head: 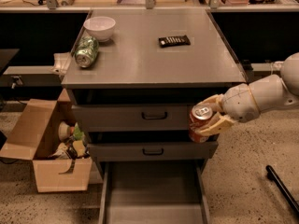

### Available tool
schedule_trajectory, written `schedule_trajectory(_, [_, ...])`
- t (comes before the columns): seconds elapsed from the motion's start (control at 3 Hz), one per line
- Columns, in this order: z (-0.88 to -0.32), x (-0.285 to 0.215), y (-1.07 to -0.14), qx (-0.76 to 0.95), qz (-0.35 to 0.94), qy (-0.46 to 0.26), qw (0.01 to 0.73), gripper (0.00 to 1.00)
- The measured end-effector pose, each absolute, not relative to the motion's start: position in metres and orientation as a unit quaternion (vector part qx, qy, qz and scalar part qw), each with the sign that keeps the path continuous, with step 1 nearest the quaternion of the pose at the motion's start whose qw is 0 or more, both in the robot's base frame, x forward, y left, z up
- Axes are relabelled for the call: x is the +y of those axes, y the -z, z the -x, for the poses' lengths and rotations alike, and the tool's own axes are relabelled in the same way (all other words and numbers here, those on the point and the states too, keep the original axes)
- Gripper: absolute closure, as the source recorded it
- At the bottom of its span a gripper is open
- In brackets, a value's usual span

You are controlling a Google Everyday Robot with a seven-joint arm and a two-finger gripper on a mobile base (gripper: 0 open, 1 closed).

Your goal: Place coke can into bottom drawer

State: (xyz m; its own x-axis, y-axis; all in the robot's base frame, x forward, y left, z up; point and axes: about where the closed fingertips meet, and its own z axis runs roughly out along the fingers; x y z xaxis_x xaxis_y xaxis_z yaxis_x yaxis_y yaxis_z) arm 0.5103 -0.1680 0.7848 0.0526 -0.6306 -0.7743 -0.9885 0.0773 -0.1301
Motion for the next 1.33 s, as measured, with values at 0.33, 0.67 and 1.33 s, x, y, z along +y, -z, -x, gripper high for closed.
schedule_trajectory(0.33, [-0.5,-0.172,-0.729,0.678,0.615,-0.228,0.331,1.0])
schedule_trajectory(0.67, [-0.482,-0.184,-0.653,0.723,0.578,-0.215,0.313,1.0])
schedule_trajectory(1.33, [-0.451,-0.197,-0.458,0.793,0.493,-0.273,0.234,1.0])
